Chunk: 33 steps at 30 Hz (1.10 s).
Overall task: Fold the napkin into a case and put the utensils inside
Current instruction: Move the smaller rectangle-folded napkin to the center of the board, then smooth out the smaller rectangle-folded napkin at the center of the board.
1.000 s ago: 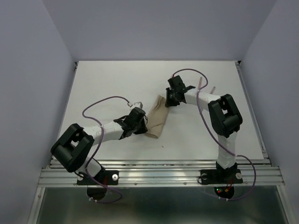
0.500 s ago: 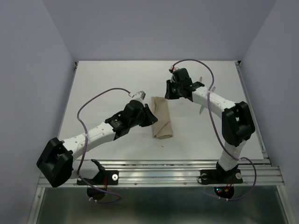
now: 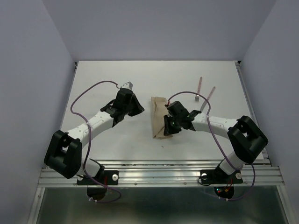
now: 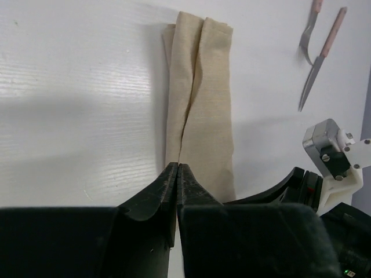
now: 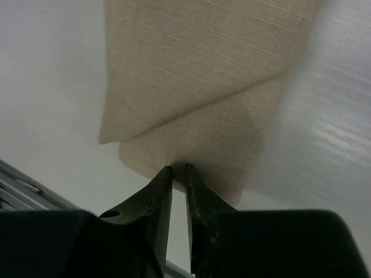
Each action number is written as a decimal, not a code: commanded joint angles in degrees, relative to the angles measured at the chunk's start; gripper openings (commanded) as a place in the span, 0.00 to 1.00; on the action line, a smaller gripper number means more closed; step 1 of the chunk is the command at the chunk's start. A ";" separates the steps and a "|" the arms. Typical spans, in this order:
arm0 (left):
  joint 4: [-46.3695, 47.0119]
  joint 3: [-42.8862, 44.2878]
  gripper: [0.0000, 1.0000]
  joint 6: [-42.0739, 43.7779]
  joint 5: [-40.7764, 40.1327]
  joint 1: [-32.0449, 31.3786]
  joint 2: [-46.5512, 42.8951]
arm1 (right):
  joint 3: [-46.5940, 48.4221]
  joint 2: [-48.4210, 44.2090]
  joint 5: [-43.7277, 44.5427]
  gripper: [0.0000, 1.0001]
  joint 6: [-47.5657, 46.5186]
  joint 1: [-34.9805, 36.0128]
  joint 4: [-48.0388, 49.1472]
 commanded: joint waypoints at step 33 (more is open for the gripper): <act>5.93 7.39 0.10 -2.55 10.75 4.68 20.20 | 13.17 4.36 24.98 0.47 -5.82 7.80 -10.40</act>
